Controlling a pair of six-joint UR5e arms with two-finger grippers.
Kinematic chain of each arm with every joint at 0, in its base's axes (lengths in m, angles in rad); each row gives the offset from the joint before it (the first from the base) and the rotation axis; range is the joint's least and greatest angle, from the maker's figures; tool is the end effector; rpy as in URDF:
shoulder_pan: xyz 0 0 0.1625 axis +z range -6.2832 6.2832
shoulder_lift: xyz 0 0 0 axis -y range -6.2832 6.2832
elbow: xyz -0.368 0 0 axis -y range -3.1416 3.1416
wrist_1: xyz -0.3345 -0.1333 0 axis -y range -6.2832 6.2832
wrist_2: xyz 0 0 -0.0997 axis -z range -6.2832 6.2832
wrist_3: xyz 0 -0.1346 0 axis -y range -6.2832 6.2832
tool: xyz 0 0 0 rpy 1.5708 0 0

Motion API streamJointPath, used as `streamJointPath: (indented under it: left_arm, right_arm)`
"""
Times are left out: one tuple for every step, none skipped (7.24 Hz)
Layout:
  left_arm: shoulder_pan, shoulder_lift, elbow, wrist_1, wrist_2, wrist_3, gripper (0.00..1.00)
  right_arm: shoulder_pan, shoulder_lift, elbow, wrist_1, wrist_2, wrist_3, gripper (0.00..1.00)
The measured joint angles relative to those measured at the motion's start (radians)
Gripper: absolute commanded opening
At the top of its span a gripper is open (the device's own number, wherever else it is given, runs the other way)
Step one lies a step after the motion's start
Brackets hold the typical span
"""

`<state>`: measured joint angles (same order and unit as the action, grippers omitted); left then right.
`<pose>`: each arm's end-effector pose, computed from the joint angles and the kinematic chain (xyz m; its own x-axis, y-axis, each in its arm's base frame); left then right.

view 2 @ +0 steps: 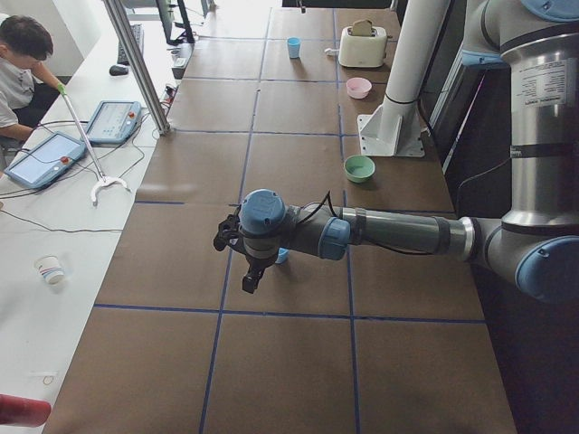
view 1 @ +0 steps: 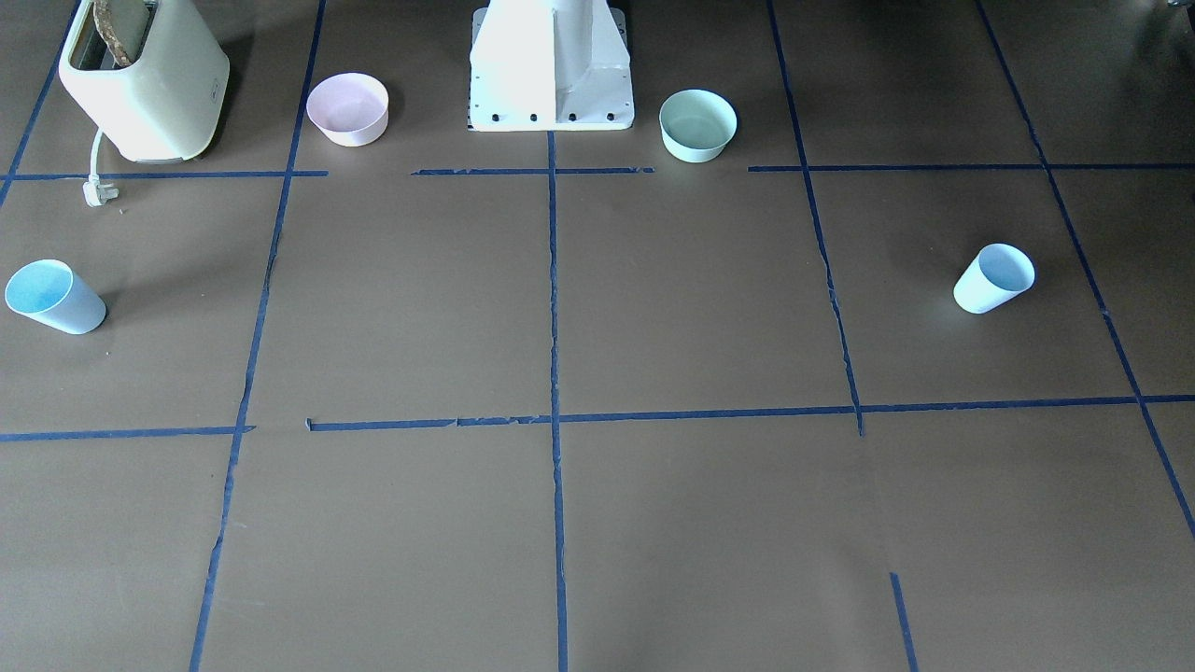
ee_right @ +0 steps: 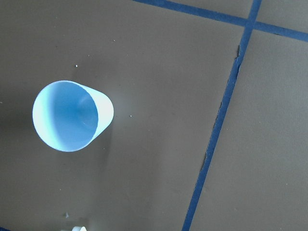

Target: Stack blue cups with both arms

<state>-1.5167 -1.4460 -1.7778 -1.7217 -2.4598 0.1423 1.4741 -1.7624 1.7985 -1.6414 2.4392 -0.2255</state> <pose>-0.0069 -0.4051 0.5597 0.6058 0.3488 -0.7150 -0.1399 0.9315 0.3358 -0.0044 -0.3621 0.6020 0.6077 -0.2577 0.7512 0.2384 0.9615 0.1369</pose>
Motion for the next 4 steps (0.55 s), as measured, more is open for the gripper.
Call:
streamJointPath:
  left_arm:
    - [0.049,0.004,-0.004,-0.038,-0.005,-0.095,1.0]
    - [0.113,0.007,-0.001,-0.112,0.013,-0.263,1.0]
    - [0.191,0.008,0.005,-0.203,0.065,-0.461,1.0]
    - [0.281,0.008,0.014,-0.282,0.145,-0.64,1.0]
  right_arm:
    - [0.0,0.0,0.0,0.0,0.0,0.0,1.0]
    - [0.0,0.0,-0.001,0.0,0.0,0.0,1.0]
    - [0.0,0.0,0.0,0.0,0.0,0.0,1.0]
    - [0.0,0.0,0.0,-0.001,0.001,0.0,1.0]
